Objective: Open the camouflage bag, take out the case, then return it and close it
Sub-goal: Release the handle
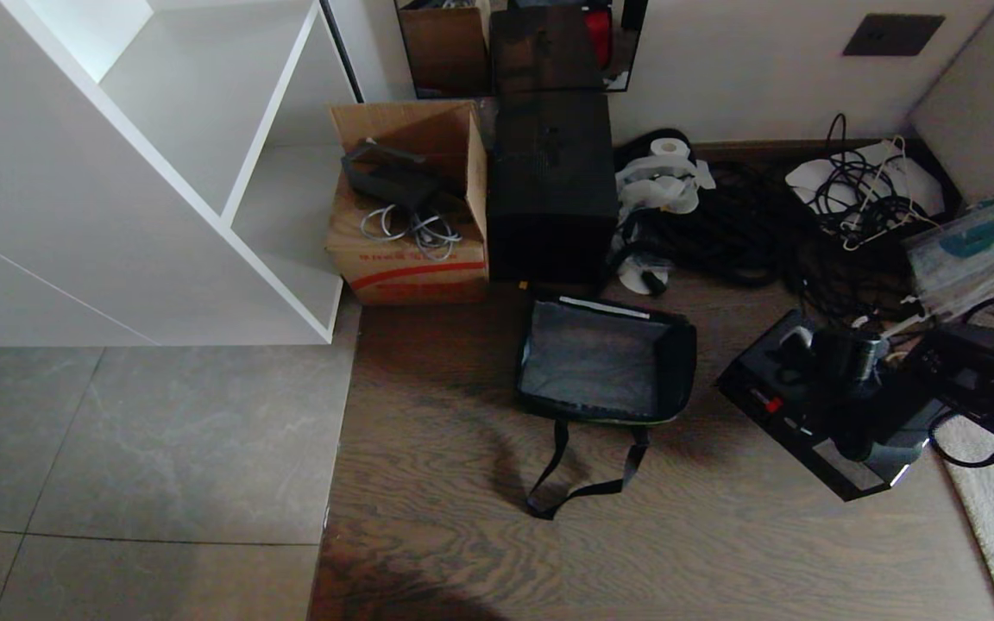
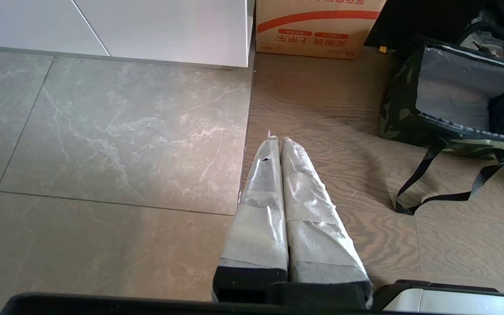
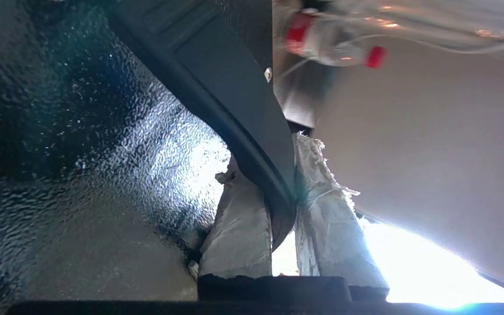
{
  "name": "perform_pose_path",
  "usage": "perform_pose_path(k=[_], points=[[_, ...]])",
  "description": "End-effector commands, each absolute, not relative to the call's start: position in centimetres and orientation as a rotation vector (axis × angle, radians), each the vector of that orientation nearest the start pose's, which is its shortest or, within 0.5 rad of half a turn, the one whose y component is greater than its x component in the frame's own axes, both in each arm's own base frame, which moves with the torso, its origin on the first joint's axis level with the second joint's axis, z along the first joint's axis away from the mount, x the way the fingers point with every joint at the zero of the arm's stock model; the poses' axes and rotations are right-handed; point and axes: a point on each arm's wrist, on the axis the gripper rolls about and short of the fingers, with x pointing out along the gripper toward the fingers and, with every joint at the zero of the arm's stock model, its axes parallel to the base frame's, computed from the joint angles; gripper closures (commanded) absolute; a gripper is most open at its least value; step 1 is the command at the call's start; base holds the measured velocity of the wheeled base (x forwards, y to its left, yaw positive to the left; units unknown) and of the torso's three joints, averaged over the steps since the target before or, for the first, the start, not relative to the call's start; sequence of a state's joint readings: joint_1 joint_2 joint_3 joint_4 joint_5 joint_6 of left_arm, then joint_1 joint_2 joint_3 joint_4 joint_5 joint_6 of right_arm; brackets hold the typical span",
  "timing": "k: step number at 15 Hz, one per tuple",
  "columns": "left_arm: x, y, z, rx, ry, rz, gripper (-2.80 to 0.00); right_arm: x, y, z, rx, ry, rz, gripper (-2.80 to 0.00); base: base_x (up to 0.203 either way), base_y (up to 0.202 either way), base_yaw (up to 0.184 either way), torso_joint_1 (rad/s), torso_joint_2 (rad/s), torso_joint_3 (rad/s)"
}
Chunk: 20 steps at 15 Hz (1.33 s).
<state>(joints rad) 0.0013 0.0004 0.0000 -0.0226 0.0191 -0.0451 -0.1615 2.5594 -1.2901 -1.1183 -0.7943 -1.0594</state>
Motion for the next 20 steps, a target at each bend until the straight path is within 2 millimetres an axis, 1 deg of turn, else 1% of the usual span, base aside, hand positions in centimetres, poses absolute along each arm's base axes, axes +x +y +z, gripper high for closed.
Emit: perform_pose_path(k=[1,4,8,9,10,12,13,15,16,18,20], points=[[-2.2,0.0,7.5,-0.046,-0.013,0.021,0.00,46.4,-9.1,-2.1,-1.038,0.678,-0.767,0.00,0.000,0.000,0.000,0.000,0.00,0.000],[-2.2,0.0,7.5,-0.046,-0.013,0.021,0.00,46.5,-8.6,-4.3,-1.033,0.704,-0.736,0.00,0.000,0.000,0.000,0.000,0.00,0.000],[-2.2,0.0,7.5,-0.046,-0.013,0.021,0.00,46.5,-8.5,-5.5,-1.036,0.724,-0.724,0.00,0.000,0.000,0.000,0.000,0.00,0.000],[-2.2,0.0,7.5,-0.046,-0.013,0.021,0.00,46.5,-8.3,-5.4,-1.040,0.722,-0.721,0.00,0.000,0.000,0.000,0.000,0.00,0.000],[-2.2,0.0,7.5,-0.046,-0.012,0.021,0.00,46.3,-8.1,-5.4,-1.048,0.733,-0.713,-2.80,0.000,0.000,0.000,0.000,0.00,0.000],[-2.2,0.0,7.5,-0.046,-0.013,0.021,0.00,45.8,-7.6,-5.3,-1.054,0.745,-0.670,-2.80,0.000,0.000,0.000,0.000,0.00,0.000],[-2.2,0.0,7.5,-0.046,-0.013,0.021,0.00,45.3,-7.2,-5.0,-1.060,0.749,-0.627,-2.80,0.000,0.000,0.000,0.000,0.00,0.000],[-2.2,0.0,7.5,-0.046,-0.013,0.021,0.00,43.7,-6.0,-5.0,-1.065,0.762,-0.508,-2.80,0.000,0.000,0.000,0.000,0.00,0.000],[-2.2,0.0,7.5,-0.046,-0.013,0.021,0.00,42.8,-5.1,-4.6,-1.058,0.758,-0.458,-2.80,0.000,0.000,0.000,0.000,0.00,0.000],[-2.2,0.0,7.5,-0.046,-0.013,0.021,0.00,41.4,-3.6,-2.0,-1.044,0.713,-0.402,-2.80,0.000,0.000,0.000,0.000,0.00,0.000],[-2.2,0.0,7.5,-0.046,-0.013,0.021,0.00,40.1,-2.6,1.2,-1.015,0.664,-0.392,-2.80,0.000,0.000,0.000,0.000,0.00,0.000]])
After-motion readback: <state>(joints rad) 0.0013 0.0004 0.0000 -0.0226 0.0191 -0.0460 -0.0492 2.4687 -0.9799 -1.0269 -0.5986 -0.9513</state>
